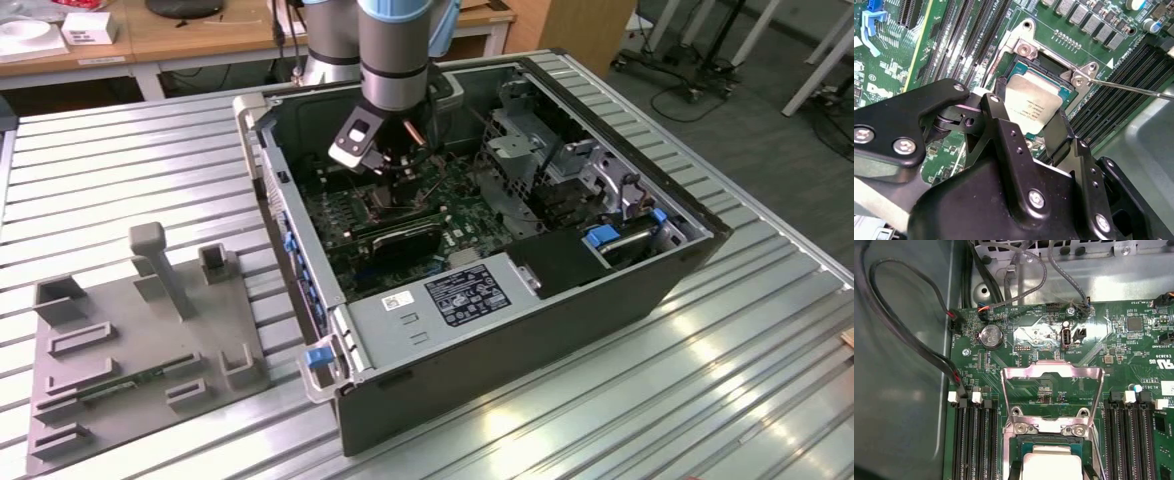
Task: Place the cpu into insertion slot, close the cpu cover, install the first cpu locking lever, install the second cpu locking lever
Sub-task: 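Place the cpu into insertion slot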
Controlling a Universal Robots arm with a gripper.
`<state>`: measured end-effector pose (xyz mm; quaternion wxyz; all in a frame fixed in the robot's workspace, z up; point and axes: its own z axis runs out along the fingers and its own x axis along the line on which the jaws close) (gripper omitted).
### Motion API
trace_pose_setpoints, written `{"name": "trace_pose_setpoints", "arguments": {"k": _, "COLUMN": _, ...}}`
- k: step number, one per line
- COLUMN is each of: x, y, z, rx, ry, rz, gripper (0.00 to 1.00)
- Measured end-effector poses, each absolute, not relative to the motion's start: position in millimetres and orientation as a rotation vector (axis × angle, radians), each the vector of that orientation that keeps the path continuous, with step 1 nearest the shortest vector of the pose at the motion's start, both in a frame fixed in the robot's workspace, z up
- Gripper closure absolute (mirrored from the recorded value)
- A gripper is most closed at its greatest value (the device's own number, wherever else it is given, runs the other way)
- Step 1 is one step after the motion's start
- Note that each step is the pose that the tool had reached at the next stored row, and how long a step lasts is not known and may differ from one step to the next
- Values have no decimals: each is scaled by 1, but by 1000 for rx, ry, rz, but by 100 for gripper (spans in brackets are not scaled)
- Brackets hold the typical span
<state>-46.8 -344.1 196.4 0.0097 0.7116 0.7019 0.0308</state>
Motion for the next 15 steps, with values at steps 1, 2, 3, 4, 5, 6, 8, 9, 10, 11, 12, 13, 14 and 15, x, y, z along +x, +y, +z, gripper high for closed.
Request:
{"name": "trace_pose_setpoints", "arguments": {"k": 1, "x": -47, "y": -344, "z": 196, "rx": 2222, "ry": 2191, "rz": 96, "gripper": 46}}
{"name": "trace_pose_setpoints", "arguments": {"k": 2, "x": -47, "y": -344, "z": 196, "rx": 2222, "ry": 2191, "rz": 96, "gripper": 46}}
{"name": "trace_pose_setpoints", "arguments": {"k": 3, "x": -47, "y": -344, "z": 196, "rx": 2222, "ry": 2192, "rz": 96, "gripper": 46}}
{"name": "trace_pose_setpoints", "arguments": {"k": 4, "x": -47, "y": -344, "z": 196, "rx": 2222, "ry": 2192, "rz": 96, "gripper": 46}}
{"name": "trace_pose_setpoints", "arguments": {"k": 5, "x": -47, "y": -344, "z": 195, "rx": 2222, "ry": 2192, "rz": 96, "gripper": 46}}
{"name": "trace_pose_setpoints", "arguments": {"k": 6, "x": -47, "y": -344, "z": 195, "rx": 2222, "ry": 2192, "rz": 96, "gripper": 46}}
{"name": "trace_pose_setpoints", "arguments": {"k": 8, "x": -47, "y": -344, "z": 195, "rx": 2222, "ry": 2191, "rz": 96, "gripper": 46}}
{"name": "trace_pose_setpoints", "arguments": {"k": 9, "x": -47, "y": -344, "z": 195, "rx": 2222, "ry": 2192, "rz": 96, "gripper": 46}}
{"name": "trace_pose_setpoints", "arguments": {"k": 10, "x": -47, "y": -344, "z": 194, "rx": 2222, "ry": 2192, "rz": 96, "gripper": 46}}
{"name": "trace_pose_setpoints", "arguments": {"k": 11, "x": -47, "y": -344, "z": 194, "rx": 2222, "ry": 2191, "rz": 96, "gripper": 46}}
{"name": "trace_pose_setpoints", "arguments": {"k": 12, "x": -47, "y": -344, "z": 194, "rx": 2222, "ry": 2191, "rz": 96, "gripper": 46}}
{"name": "trace_pose_setpoints", "arguments": {"k": 13, "x": -47, "y": -344, "z": 194, "rx": 2222, "ry": 2191, "rz": 96, "gripper": 46}}
{"name": "trace_pose_setpoints", "arguments": {"k": 14, "x": -47, "y": -344, "z": 194, "rx": 2222, "ry": 2191, "rz": 96, "gripper": 46}}
{"name": "trace_pose_setpoints", "arguments": {"k": 15, "x": -47, "y": -344, "z": 194, "rx": 2222, "ry": 2191, "rz": 96, "gripper": 46}}
